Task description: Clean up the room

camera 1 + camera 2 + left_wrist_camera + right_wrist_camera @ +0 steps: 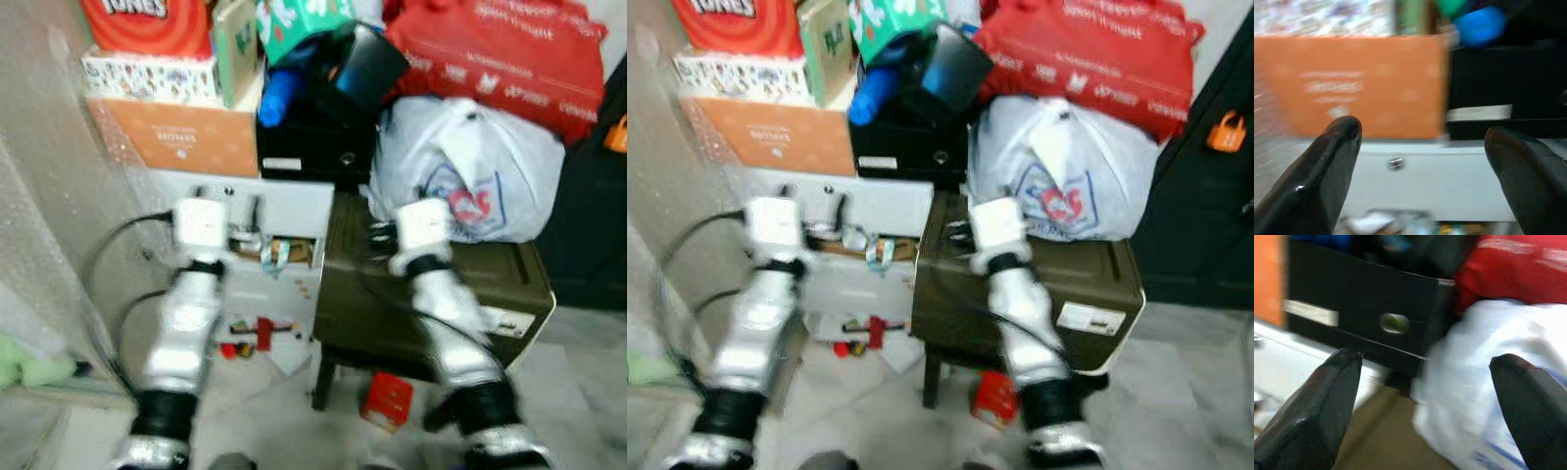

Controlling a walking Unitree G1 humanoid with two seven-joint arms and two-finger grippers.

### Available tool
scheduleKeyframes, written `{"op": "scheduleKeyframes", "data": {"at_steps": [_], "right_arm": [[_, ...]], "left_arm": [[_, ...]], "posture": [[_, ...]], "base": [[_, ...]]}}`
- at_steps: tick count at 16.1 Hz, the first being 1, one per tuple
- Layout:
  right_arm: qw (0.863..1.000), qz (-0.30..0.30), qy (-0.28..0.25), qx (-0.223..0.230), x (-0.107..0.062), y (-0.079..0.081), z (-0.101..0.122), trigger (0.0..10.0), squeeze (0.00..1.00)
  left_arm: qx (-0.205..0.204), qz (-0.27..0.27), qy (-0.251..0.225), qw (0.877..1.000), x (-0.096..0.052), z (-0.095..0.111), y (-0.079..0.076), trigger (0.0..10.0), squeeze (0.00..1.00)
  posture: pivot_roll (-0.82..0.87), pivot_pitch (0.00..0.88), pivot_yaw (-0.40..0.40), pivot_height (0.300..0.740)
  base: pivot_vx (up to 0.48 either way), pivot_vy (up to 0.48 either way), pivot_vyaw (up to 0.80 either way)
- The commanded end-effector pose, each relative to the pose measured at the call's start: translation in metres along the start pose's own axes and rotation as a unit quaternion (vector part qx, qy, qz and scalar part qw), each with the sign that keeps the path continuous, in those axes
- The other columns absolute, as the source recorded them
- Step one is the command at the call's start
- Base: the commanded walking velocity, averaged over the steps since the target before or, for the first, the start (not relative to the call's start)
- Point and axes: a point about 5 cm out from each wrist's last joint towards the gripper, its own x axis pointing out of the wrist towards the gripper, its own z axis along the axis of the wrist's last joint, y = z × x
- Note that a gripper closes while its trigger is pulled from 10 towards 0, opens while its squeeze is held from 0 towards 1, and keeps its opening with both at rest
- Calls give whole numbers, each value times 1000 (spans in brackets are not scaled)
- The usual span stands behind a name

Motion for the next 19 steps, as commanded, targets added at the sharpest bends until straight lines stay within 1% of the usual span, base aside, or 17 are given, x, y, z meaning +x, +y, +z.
{"op": "scheduleKeyframes", "data": {"at_steps": [1, 2, 3, 4, 5, 6, 7, 8, 10, 12, 15, 17, 19], "right_arm": [[999, -34, -12, -19, 0, -13, 6, 10000, 0], [996, -83, -2, -17, -7, -29, 5, 10000, 0], [994, -109, 5, -14, -12, -37, 3, 10000, 0], [993, -119, 9, -7, -14, -41, 2, 10000, 0], [992, -126, 13, -3, -16, -42, 0, 10000, 0], [989, -146, 25, 3, -17, -45, -4, 10000, 0], [989, -149, 26, 5, -17, -46, -5, 10000, 0], [988, -149, 30, 3, -18, -45, -6, 10000, 0], [989, -146, 26, -9, -19, -44, -3, 10000, 0], [986, -162, 27, -7, -24, -46, -4, 10000, 0], [986, -166, 28, -7, -33, -46, -5, 10000, 0], [986, -164, 38, -11, -39, -46, -8, 10000, 0], [987, -155, 43, -29, -38, -41, -8, 10000, 0]], "left_arm": [[7, 9, 6, 1000, -1, -1, 1, 10000, 0], [32, 31, -8, 999, -6, 2, 12, 10000, 0], [43, 33, -17, 998, -11, 4, 19, 10000, 0], [29, 21, -18, 999, -15, 3, 24, 10000, 0], [32, 24, -11, 999, -18, 1, 28, 10000, 0], [23, 21, 4, 1000, -23, -5, 32, 10000, 0], [23, 18, 5, 1000, -23, -6, 32, 10000, 0], [26, -1, 5, 1000, -21, -7, 27, 10000, 0], [23, -19, -2, 1000, -19, -4, 21, 10000, 0], [14, -56, -3, 998, -14, -4, 12, 10000, 0], [4, -80, -4, 997, -9, -4, 5, 10000, 0], [-6, -87, -4, 996, -8, -4, 0, 10000, 0], [-19, -96, -9, 995, -8, -4, -2, 10000, 0]], "posture": [[24, 0, -25, 740], [30, 0, -21, 740], [26, 0, -14, 740], [22, 0, -7, 740], [15, 0, 2, 740], [10, 0, 10, 740], [10, 0, 10, 740], [-2, 0, 24, 740], [-16, 0, 38, 740], [-54, 0, 67, 740], [-94, 0, 88, 740], [-111, 0, 83, 740], [-115, 0, 65, 740]], "base": [[0, 0, 0], [0, 0, 0], [0, 0, 0], [0, 0, 0], [0, 0, 0], [0, 0, 0], [0, 0, 0], [0, 0, 0], [0, 0, 0], [0, 0, 0], [0, 0, 0], [0, 0, 0], [0, 0, 0]]}}
